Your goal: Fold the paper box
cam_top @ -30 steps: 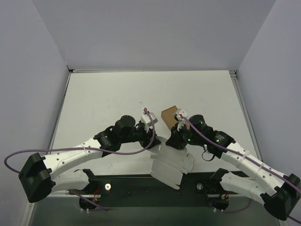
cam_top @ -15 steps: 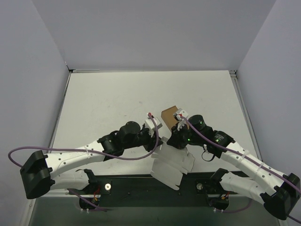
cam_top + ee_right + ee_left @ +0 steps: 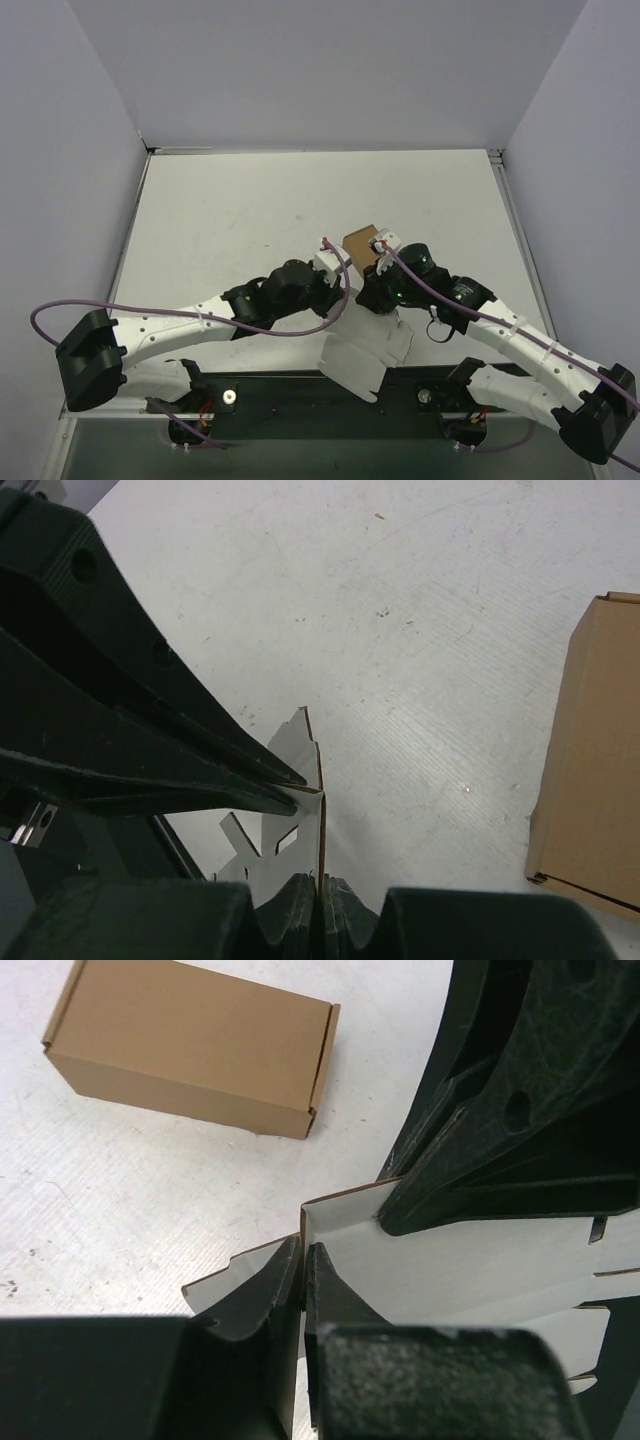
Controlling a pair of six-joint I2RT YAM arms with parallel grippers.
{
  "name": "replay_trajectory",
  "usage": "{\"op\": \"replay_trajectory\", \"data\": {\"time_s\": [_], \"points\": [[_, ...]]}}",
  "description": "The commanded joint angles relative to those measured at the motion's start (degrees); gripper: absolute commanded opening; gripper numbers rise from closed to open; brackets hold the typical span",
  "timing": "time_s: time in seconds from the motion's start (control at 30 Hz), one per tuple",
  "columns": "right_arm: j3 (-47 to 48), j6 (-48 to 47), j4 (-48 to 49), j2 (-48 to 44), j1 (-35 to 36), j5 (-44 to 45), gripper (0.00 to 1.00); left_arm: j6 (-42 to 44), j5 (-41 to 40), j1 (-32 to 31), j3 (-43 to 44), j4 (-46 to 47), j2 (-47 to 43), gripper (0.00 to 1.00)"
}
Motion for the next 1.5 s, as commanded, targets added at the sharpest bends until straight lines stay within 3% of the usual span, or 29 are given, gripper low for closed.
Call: {"op": "replay_trajectory", "data": {"time_s": [0.0,0.1,0.27,0.53,0.73,0.9,1.2,1.47], "points": [[1.9,3.7,1.4,0.1,0.3,7.5,0.21,4.1,-12.6,-0.2,1.3,-0.5,-0.5,0.00],[2.8,11.7,0.7,-1.0,0.3,16.9,0.49,6.6,-21.7,-0.2,-1.1,-0.8,-3.2,0.00],[0.4,33.2,3.5,-6.1,0.4,26.5,0.68,8.5,-30.6,-0.3,-7.3,3.8,-7.1,0.00],[-10.9,58.4,24.5,-5.1,6.6,33.3,0.70,13.2,-34.0,-1.2,-16.3,17.9,-10.2,0.00],[-8.6,68.5,30.4,4.2,12.8,38.7,0.69,17.7,-35.3,-2.1,-20.2,24.7,-10.6,0.00],[-7.2,74.1,33.7,11.5,12.8,39.1,0.68,20.6,-34.4,-2.7,-22.6,28.6,-10.9,0.00],[-5.3,78.5,33.4,16.4,11.9,44.0,0.68,25.2,-31.5,-4.3,-26.0,34.3,-11.0,0.00],[-6.2,80.6,34.4,19.3,9.7,41.2,0.57,30.6,-32.3,-6.7,-26.8,38.9,-8.4,0.00]]}}
